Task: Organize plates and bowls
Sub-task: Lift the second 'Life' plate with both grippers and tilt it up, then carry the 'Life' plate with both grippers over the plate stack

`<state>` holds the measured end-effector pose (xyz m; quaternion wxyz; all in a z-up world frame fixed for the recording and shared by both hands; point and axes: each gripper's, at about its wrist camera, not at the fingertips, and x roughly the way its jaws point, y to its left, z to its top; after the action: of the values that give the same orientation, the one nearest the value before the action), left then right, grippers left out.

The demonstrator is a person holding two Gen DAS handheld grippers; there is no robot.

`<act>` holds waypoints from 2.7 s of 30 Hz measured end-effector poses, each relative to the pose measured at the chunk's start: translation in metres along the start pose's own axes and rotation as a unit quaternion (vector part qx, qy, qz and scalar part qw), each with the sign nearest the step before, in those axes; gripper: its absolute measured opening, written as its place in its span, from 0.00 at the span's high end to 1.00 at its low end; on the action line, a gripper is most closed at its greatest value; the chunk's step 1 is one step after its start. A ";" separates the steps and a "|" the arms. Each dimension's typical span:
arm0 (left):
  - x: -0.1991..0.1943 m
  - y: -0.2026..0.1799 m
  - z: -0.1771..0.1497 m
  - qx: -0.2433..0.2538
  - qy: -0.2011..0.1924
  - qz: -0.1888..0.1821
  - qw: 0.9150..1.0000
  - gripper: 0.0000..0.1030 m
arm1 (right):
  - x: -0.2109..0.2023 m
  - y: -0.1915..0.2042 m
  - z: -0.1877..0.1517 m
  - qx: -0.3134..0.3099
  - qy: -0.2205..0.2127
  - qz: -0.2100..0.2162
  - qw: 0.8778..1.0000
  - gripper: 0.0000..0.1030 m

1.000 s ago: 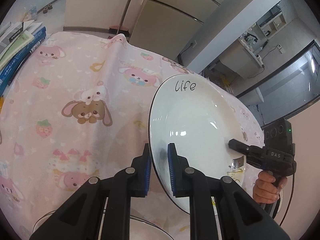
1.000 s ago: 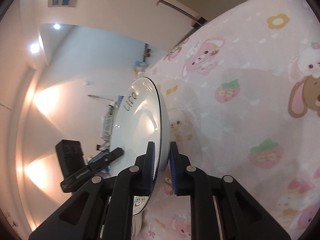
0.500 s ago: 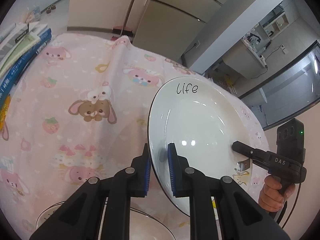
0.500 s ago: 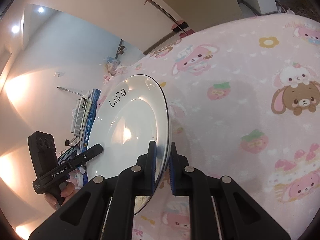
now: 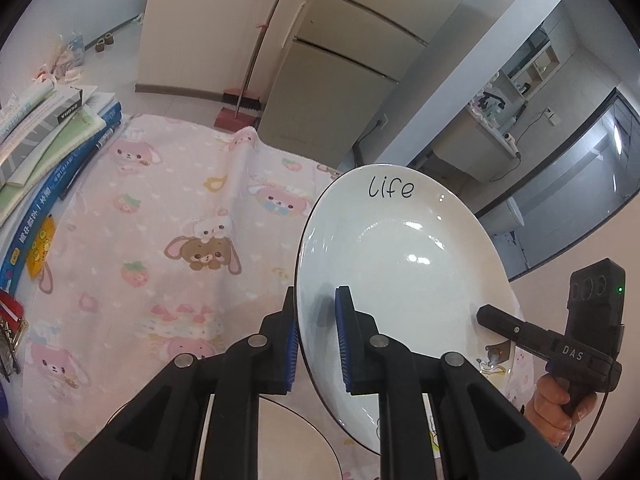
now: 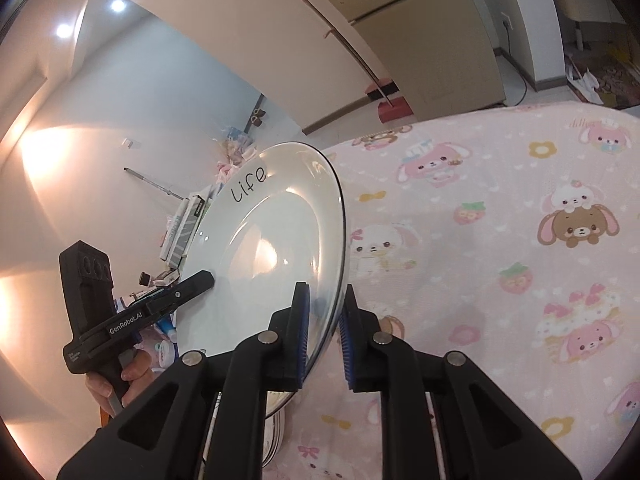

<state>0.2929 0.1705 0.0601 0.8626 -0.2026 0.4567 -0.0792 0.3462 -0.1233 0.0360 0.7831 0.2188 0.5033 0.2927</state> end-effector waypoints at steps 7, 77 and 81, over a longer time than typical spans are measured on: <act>-0.020 -0.008 0.000 0.014 -0.025 0.002 1.000 0.84 | -0.009 0.013 -0.004 -0.003 -0.002 -0.001 1.000 0.87; -0.096 0.115 -0.203 -0.038 0.062 0.041 0.996 0.80 | 0.050 0.106 -0.182 -0.128 0.172 -0.077 0.974 0.80; -0.093 0.112 -0.199 -0.035 0.074 0.051 0.995 0.79 | 0.053 0.111 -0.180 -0.136 0.172 -0.094 0.971 0.79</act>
<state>0.0710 0.2470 -0.0164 0.8218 -0.2025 0.5314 -0.0344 0.1715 0.0028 0.0003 0.7311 0.0082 0.6040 0.3172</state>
